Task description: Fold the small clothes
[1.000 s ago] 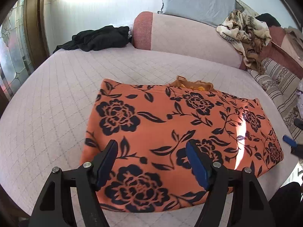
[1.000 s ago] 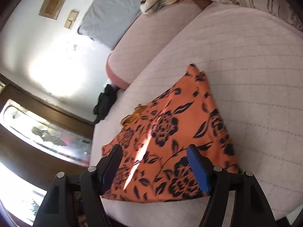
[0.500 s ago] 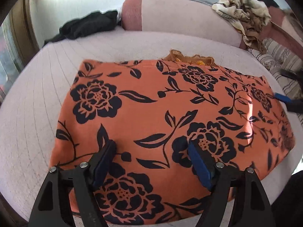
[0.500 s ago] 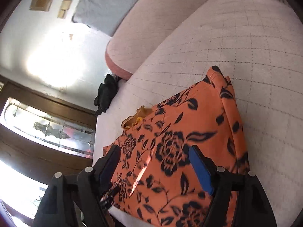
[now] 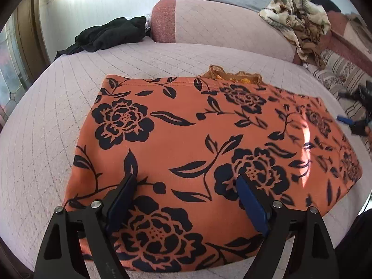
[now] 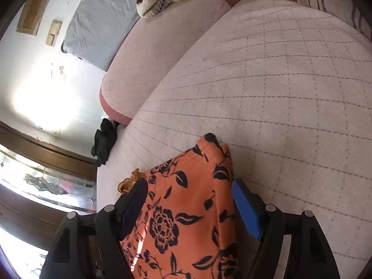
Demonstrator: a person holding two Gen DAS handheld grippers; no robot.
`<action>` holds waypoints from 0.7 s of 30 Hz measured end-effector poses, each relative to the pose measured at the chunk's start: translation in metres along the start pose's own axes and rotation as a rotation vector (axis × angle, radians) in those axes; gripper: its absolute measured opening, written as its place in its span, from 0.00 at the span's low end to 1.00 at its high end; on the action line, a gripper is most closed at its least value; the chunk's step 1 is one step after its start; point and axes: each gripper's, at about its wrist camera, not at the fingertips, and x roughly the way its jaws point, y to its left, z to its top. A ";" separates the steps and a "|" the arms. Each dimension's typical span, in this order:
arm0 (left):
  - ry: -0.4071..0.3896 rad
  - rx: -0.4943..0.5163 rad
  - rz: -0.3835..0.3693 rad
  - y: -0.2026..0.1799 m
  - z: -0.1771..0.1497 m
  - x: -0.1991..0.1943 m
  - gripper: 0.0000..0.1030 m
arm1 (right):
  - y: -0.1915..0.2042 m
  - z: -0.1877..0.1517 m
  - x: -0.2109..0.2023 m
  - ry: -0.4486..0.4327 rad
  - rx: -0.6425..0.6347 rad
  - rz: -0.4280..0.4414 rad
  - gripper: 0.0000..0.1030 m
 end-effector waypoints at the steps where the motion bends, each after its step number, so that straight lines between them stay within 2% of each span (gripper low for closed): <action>1: -0.011 -0.016 -0.019 0.000 0.002 -0.005 0.85 | -0.003 0.000 0.000 0.014 -0.005 -0.014 0.75; 6: -0.075 0.001 -0.074 -0.013 0.010 -0.024 0.85 | 0.003 0.009 0.034 0.068 -0.110 -0.078 0.74; 9: -0.024 0.034 -0.073 -0.025 0.008 -0.006 0.85 | 0.008 0.013 0.065 0.126 -0.178 -0.128 0.66; 10: 0.000 0.038 -0.069 -0.028 0.007 0.001 0.85 | 0.013 0.014 0.072 0.125 -0.217 -0.161 0.51; 12: 0.018 0.049 -0.054 -0.031 0.003 0.011 0.85 | 0.022 0.017 0.080 0.137 -0.270 -0.203 0.14; 15: 0.000 0.072 -0.048 -0.032 0.000 0.009 0.85 | 0.042 0.015 0.076 0.081 -0.384 -0.285 0.13; 17: 0.003 0.068 -0.046 -0.032 0.001 0.009 0.85 | 0.025 0.016 0.088 0.125 -0.309 -0.299 0.16; 18: 0.005 0.072 -0.044 -0.032 0.001 0.008 0.85 | 0.020 0.018 0.085 0.107 -0.268 -0.274 0.22; 19: 0.009 0.075 -0.044 -0.032 0.000 0.006 0.85 | 0.018 0.019 0.079 0.085 -0.227 -0.246 0.33; 20: 0.011 0.073 -0.045 -0.032 0.001 0.005 0.85 | 0.018 0.019 0.070 0.057 -0.195 -0.252 0.43; 21: 0.008 0.064 -0.047 -0.030 0.001 0.002 0.85 | 0.021 0.018 0.061 0.032 -0.194 -0.285 0.66</action>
